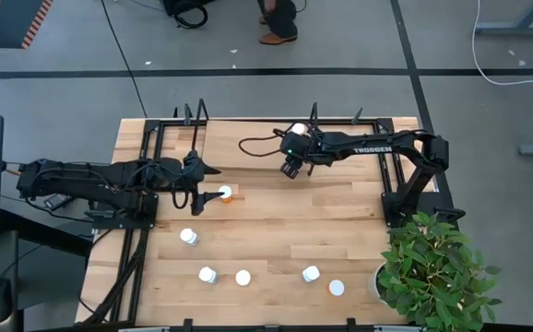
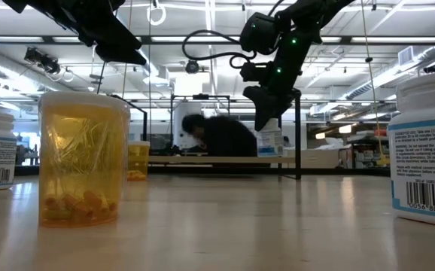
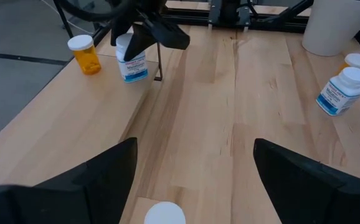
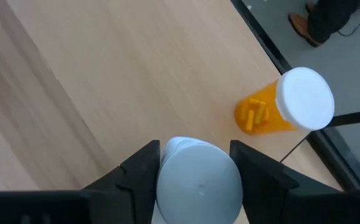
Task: Pick and place medicine bottles onto shelf by color
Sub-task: Put the white pill bottle on the shelf
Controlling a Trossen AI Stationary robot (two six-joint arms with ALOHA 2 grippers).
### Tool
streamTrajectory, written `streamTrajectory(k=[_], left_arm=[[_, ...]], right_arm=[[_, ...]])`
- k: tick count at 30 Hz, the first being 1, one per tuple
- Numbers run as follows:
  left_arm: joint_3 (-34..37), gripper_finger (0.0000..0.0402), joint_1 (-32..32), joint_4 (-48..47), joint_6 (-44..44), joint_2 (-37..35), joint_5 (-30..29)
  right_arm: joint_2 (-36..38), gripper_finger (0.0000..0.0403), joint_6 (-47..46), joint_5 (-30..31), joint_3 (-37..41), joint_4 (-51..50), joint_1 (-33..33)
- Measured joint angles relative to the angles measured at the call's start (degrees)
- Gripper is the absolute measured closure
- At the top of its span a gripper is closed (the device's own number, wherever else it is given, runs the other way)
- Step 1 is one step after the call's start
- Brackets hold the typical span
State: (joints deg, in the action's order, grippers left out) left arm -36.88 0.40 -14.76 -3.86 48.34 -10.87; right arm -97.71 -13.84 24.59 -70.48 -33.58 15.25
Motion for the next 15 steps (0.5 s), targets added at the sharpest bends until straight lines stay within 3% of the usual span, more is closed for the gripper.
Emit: streamTrajectory(k=[10,15], left_arm=[[0.0,0.0077,-0.02,-0.17,-0.02,0.0,0.0],[0.0,0.0077,-0.02,-0.17,-0.03,0.0,0.0]], right_arm=[[-0.07,0.0177,-5.54,-0.42,0.0,0.27,0.4],[-0.07,0.0148,-3.24,1.22,0.0,1.11,0.44]])
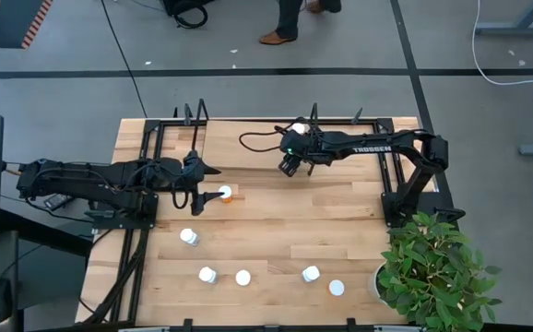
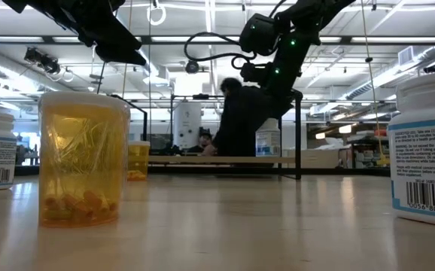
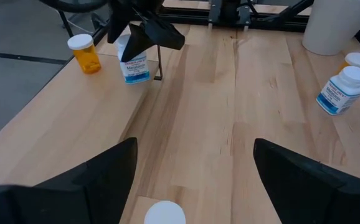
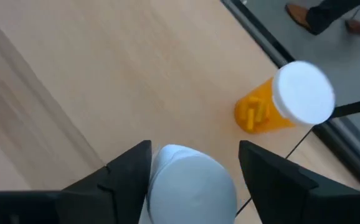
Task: Pick and place medicine bottles onto shelf by color
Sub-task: Put the white pill bottle on the shelf
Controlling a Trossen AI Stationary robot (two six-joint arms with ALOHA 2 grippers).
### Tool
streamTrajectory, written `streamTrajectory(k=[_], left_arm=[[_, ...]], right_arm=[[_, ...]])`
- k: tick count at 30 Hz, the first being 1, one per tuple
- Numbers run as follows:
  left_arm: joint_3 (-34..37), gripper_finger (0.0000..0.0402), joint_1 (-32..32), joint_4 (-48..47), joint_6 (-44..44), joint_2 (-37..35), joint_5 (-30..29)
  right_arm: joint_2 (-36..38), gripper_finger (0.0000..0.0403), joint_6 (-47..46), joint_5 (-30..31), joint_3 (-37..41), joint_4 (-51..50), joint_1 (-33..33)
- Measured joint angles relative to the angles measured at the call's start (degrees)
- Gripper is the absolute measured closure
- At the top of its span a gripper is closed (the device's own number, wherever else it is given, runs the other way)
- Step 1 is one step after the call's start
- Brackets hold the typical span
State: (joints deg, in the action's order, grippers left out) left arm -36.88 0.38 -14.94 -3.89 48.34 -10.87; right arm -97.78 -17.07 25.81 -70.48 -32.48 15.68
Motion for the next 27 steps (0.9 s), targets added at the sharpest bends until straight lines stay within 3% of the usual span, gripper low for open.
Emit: streamTrajectory(k=[8,18,24,27], left_arm=[[0.0,0.0077,0.02,0.0,-0.01,0.0,0.0],[0.0,0.0077,0.0,0.0,-0.03,0.02,0.0],[0.0,0.0077,0.01,0.0,-0.25,0.01,0.01],[0.0,0.0077,0.0,0.0,-0.27,0.02,0.0]], right_arm=[[-0.04,0.0118,5.59,1.28,0.09,-0.19,-0.63],[-0.04,0.0116,10.64,2.0,0.09,-1.24,-1.2],[0.13,0.0116,0.5,-1.58,-0.06,-2.63,-0.58],[0.2,0.0116,0.26,-2.61,-0.13,-2.77,-0.3]])
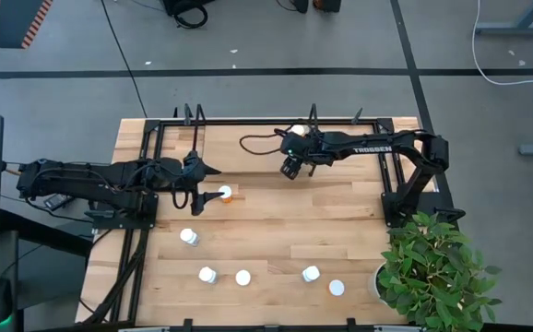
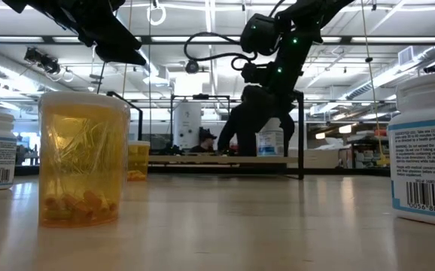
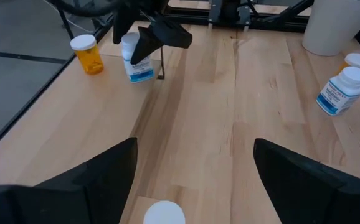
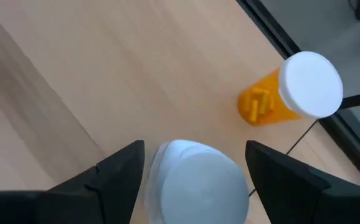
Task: Pick and place medicine bottles onto shelf by color
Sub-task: Put the white pill bottle on the shelf
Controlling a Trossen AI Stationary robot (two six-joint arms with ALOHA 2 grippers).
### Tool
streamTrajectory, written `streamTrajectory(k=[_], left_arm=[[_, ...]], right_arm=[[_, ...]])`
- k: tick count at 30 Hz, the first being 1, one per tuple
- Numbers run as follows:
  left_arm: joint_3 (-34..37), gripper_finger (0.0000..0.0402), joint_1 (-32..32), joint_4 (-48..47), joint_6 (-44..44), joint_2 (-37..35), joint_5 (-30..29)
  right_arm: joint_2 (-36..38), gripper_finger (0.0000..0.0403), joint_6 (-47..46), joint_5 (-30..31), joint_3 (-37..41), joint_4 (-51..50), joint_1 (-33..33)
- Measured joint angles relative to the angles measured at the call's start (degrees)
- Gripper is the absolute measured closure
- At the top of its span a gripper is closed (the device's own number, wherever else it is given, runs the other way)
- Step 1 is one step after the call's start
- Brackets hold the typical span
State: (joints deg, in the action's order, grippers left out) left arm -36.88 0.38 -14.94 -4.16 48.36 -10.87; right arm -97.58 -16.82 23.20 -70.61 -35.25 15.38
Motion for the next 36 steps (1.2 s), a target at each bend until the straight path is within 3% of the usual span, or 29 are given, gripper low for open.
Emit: streamTrajectory(k=[5,16,22,29,36], left_arm=[[0.0,0.0077,0.0,0.0,-0.16,-0.01,0.0],[0.0,0.0077,0.01,-0.08,-0.17,0.0,0.0],[0.0,0.0077,0.02,-0.11,-0.18,0.0,0.0],[0.0,0.0077,0.0,-0.22,-0.18,0.0,0.0],[0.0,0.0077,0.0,-0.22,-0.2,0.0,0.0]], right_arm=[[-0.07,0.0116,2.34,2.42,0.02,-0.8,-0.2],[-0.09,0.0121,-3.55,3.79,0.04,-0.56,0.17],[-0.04,0.0161,-8.26,4.24,0.02,-0.28,0.41],[-0.04,0.0214,-4.89,3.95,0.07,-1.13,0.43],[-0.04,0.0224,-2.15,3.96,0.07,-1.42,0.41]])
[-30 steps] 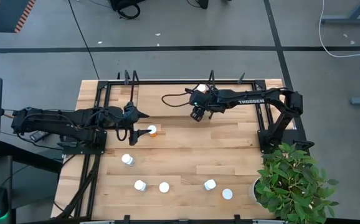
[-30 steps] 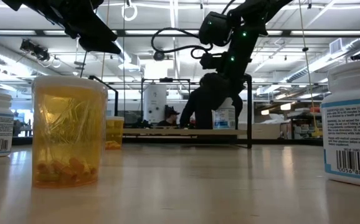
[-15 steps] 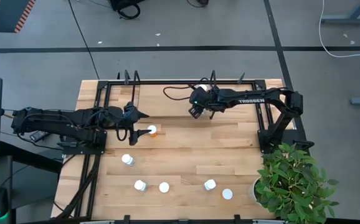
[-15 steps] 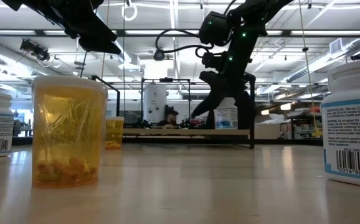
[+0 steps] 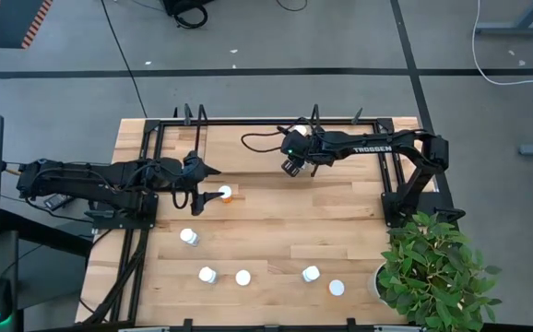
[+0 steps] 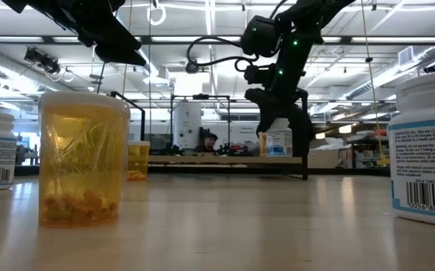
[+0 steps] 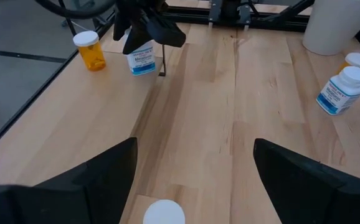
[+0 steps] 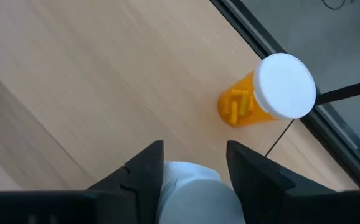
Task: Pick and place medicine bottles onto shelf by color
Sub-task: Put the white pill bottle on the shelf
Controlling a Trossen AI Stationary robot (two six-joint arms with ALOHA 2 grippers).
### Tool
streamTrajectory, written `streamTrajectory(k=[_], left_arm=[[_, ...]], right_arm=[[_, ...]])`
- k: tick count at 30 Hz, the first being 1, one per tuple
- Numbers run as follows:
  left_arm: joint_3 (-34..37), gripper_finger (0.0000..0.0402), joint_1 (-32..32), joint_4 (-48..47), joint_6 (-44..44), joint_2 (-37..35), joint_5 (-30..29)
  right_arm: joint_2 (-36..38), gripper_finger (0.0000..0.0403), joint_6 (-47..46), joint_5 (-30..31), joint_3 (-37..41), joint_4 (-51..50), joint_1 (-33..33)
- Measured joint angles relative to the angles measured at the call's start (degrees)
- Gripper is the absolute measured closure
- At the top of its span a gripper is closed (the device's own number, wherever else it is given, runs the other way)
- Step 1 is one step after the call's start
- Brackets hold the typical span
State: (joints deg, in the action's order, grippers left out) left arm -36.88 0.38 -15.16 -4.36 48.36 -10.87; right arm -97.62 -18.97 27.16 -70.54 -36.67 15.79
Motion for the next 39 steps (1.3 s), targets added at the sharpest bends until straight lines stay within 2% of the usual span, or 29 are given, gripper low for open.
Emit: streamTrajectory(k=[6,22,33,39], left_arm=[[0.0,0.0077,0.02,0.0,0.0,0.0,0.0],[0.0,0.0077,0.0,0.02,0.0,0.0,0.01],[0.0,0.0077,0.01,0.02,0.0,0.0,0.0],[0.0,0.0077,0.0,0.02,0.0,0.0,0.0]], right_arm=[[0.0,0.0231,2.52,0.0,0.0,-0.09,-0.22],[-0.07,0.0309,10.91,1.56,0.04,-0.17,-1.09],[-0.07,0.0322,14.38,1.49,0.04,0.0,-1.22],[-0.07,0.0322,16.13,-2.49,0.04,2.86,-1.58]])
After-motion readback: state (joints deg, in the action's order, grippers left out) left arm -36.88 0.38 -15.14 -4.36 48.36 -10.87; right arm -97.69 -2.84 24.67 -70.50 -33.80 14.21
